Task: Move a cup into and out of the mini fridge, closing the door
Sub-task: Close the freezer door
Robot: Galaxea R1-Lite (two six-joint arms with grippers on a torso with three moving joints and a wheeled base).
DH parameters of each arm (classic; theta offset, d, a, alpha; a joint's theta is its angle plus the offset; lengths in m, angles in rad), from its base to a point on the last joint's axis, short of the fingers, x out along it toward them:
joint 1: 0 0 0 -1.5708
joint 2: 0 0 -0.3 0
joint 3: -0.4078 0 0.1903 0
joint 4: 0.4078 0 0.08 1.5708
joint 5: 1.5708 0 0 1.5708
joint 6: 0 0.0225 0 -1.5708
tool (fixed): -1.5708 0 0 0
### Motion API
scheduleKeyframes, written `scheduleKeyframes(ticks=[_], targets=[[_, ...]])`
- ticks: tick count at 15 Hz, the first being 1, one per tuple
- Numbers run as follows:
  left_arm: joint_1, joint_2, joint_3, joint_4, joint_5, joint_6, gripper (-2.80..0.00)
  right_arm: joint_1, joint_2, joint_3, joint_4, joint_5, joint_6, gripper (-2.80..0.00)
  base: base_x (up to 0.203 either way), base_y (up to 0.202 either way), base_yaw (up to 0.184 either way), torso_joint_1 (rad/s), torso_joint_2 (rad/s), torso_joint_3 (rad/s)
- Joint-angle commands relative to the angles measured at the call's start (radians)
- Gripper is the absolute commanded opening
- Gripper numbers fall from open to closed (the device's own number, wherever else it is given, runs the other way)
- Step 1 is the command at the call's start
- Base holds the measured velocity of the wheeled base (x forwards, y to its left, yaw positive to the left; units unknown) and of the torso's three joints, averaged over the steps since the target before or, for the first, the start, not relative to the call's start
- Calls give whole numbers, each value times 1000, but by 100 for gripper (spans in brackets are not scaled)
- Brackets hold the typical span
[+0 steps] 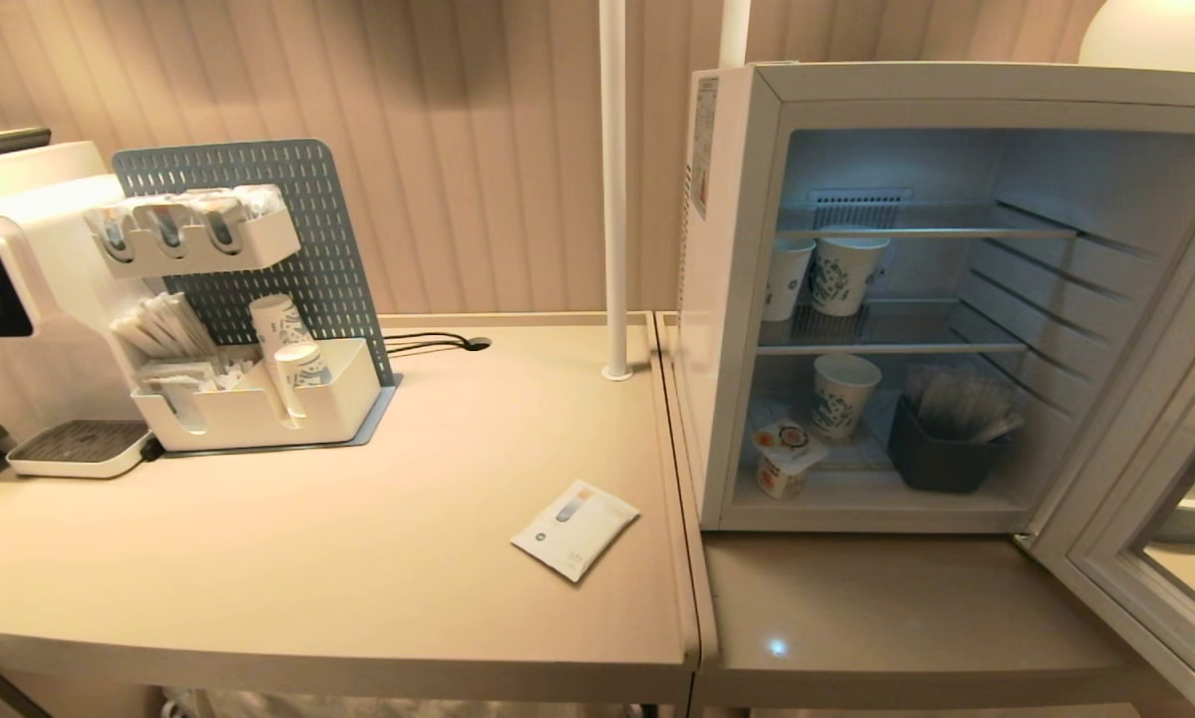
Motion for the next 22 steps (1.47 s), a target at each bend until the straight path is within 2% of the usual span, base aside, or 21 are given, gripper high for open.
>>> scheduleKeyframes(ticks=[1,3,5,6,9,11,15,18,20,21,22], targets=[[0,1,2,1,0,0,-280,3,-167,17,21,321,14,-280,0,0,0,0,0,0],[0,1,2,1,0,1,-280,3,-169,53,-28,505,26,-280,0,0,0,0,0,0],[0,1,2,0,0,5,-280,3,-169,118,-220,696,29,-280,0,0,0,0,0,0],[0,1,2,0,0,5,-280,3,-169,136,-251,743,17,-280,0,0,0,0,0,0],[0,1,2,0,0,6,-280,3,-169,96,-223,719,-1,-280,0,0,0,0,0,0],[0,1,2,0,0,6,-280,-19,-171,52,-154,706,-11,-280,0,0,0,0,0,0],[0,1,2,0,0,3,-280,-81,-303,22,15,756,-24,-280,0,0,0,0,0,0],[0,1,2,0,0,3,-280,-86,-452,91,140,789,-19,-280,0,0,0,0,0,0],[0,1,2,0,0,0,-280,-87,-457,107,201,814,12,-280,0,0,0,0,0,0],[0,1,2,0,0,-1,-280,-87,-457,106,219,776,-8,-280,0,0,0,0,0,0],[0,1,2,0,0,-1,-280,-87,-457,106,236,683,-24,-280,0,0,0,0,0,0]])
